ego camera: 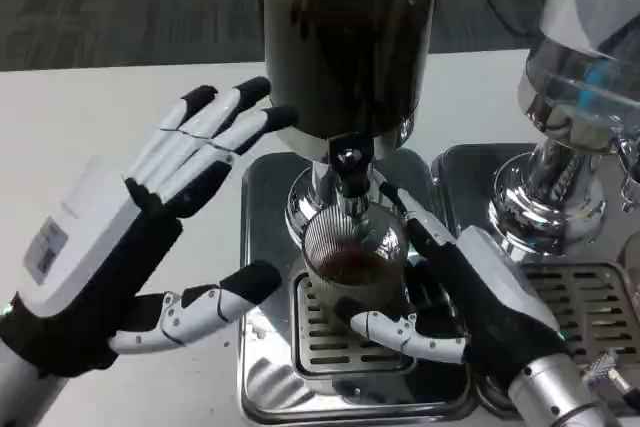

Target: Grasp the cup under the faucet to collect the drink, then remove the cup.

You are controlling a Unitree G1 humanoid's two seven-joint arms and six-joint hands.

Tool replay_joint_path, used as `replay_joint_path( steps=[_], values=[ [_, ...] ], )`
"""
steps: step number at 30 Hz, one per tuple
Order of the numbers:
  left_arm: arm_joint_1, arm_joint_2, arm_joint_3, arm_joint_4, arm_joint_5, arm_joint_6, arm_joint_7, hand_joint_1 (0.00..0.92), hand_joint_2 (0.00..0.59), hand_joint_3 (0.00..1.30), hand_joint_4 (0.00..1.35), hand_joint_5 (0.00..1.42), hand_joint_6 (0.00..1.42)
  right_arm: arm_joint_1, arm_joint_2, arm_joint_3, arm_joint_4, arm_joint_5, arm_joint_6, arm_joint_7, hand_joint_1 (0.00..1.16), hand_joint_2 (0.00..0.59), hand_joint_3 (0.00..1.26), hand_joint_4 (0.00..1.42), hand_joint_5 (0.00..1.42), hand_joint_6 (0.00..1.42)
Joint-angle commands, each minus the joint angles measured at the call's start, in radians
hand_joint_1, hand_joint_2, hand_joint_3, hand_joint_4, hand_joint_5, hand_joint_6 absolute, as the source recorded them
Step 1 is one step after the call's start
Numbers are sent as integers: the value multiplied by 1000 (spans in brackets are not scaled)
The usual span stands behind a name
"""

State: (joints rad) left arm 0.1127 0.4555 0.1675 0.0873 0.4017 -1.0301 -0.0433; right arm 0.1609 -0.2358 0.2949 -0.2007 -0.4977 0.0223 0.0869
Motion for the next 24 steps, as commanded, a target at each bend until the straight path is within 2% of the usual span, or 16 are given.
replay_joint_path(
  steps=[1,9,15,21,24],
  values=[
    [51,-22,41,-17,27,34,49,0,224,108,0,17,0,-11,20,-9,35,38,-20,-13,593,171,0,0,0,71],
    [145,-59,95,0,57,84,137,0,220,121,0,21,0,-5,44,-8,57,41,-39,-43,600,171,0,0,0,87],
    [177,-56,96,8,65,93,168,0,224,132,0,34,0,-13,58,-8,95,71,-63,-44,630,161,0,0,0,117],
    [206,-52,93,55,72,101,191,0,220,143,0,54,0,-22,72,-14,140,101,-112,-53,653,158,0,0,22,171],
    [216,-53,88,76,68,101,200,0,220,146,0,56,0,-34,71,-5,150,95,-101,-45,668,150,0,0,36,181]
  ],
)
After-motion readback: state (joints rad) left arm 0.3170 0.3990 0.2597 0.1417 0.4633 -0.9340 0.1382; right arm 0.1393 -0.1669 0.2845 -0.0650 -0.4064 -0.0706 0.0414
